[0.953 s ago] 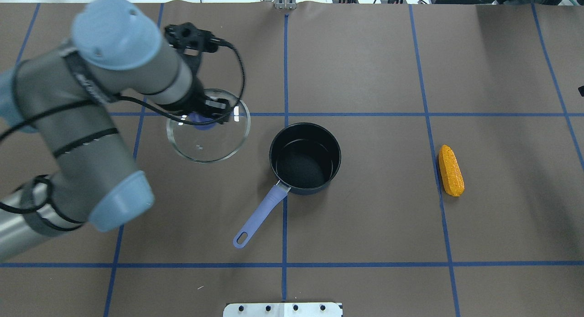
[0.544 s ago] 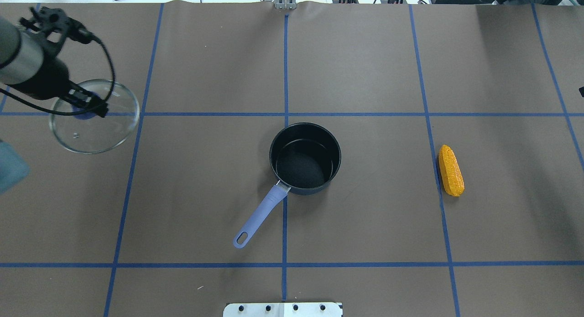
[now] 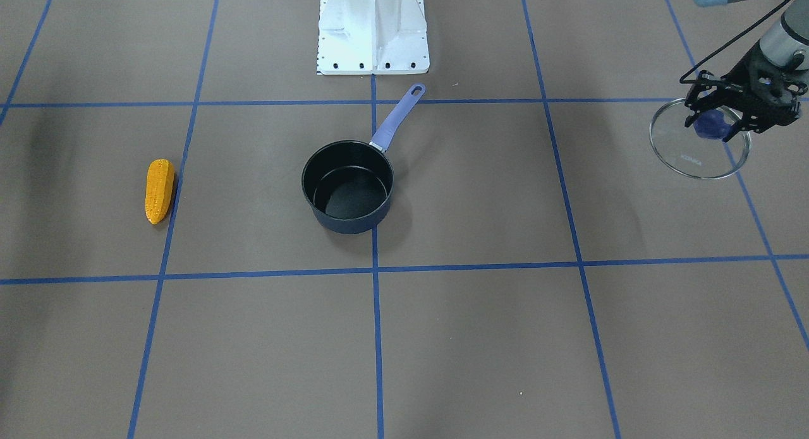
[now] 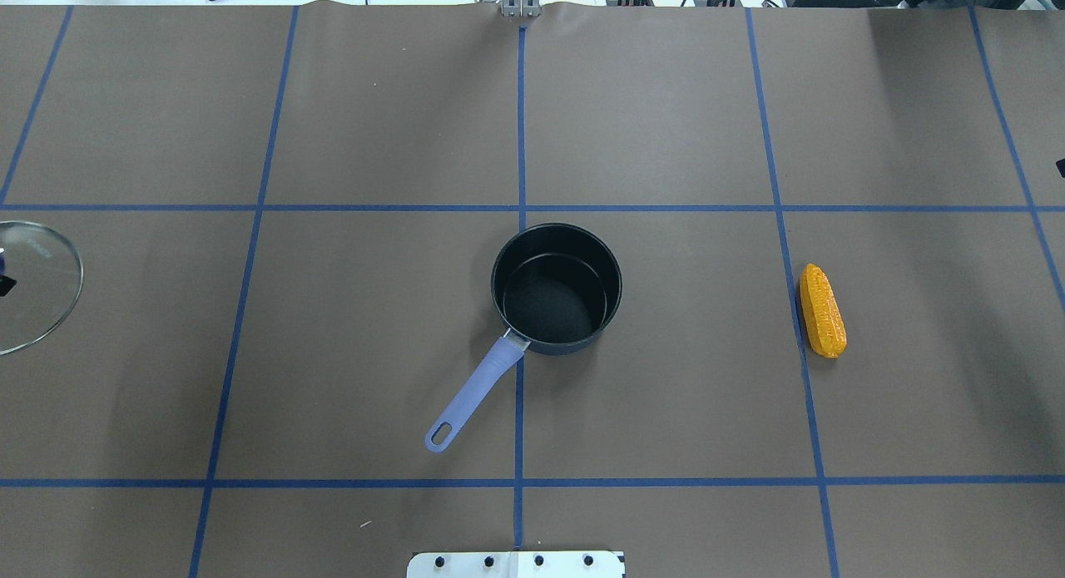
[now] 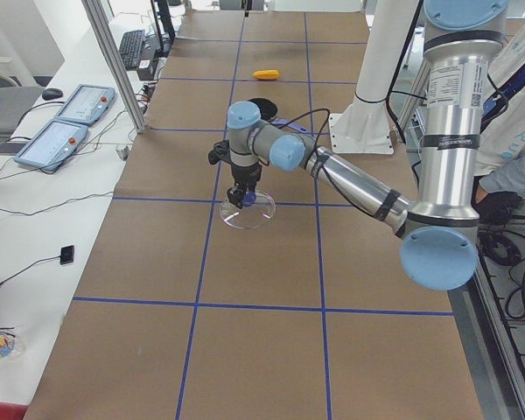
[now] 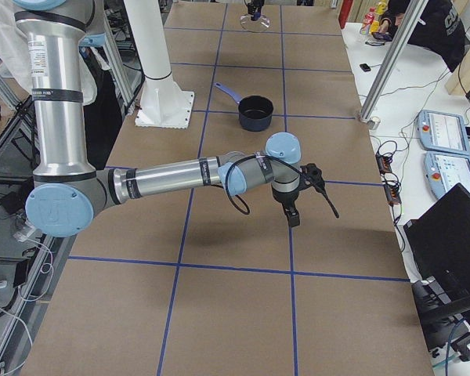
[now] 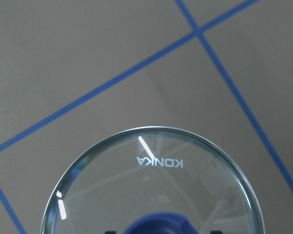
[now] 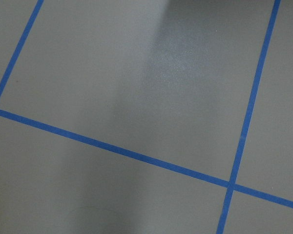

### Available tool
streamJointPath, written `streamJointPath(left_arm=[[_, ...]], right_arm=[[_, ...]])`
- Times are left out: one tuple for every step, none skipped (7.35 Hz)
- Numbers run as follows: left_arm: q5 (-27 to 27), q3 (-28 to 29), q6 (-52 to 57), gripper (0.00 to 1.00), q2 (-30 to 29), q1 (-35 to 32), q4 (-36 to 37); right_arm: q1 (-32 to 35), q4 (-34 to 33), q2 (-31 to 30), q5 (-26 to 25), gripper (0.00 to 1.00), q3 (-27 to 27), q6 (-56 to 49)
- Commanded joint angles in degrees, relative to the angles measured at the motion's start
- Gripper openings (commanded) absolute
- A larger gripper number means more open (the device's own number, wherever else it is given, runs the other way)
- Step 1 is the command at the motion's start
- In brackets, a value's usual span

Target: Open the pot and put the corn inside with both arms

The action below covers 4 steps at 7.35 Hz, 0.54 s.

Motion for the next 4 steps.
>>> streamJointPath(left_arm=[[-0.3,3.4,-8.8,0.37,9.6,0.5,-20.3],[-1.7,8.5,-11.6,0.37,10.2,0.7,-28.5],[-1.8,9.8,-17.9,0.37,10.0,3.5,-32.9],[-0.1,10.1,-21.0,0.36,9.7,6.9,-33.3]], right_arm=[[0.0,0.4,0.0,0.0,1.00,0.0,0.0],[0.0,0.4,-0.1,0.0,1.00,0.0,0.0],[0.0,0.4,-0.1,0.0,1.00,0.0,0.0],[0.0,0.7,0.0,0.0,1.00,0.0,0.0]])
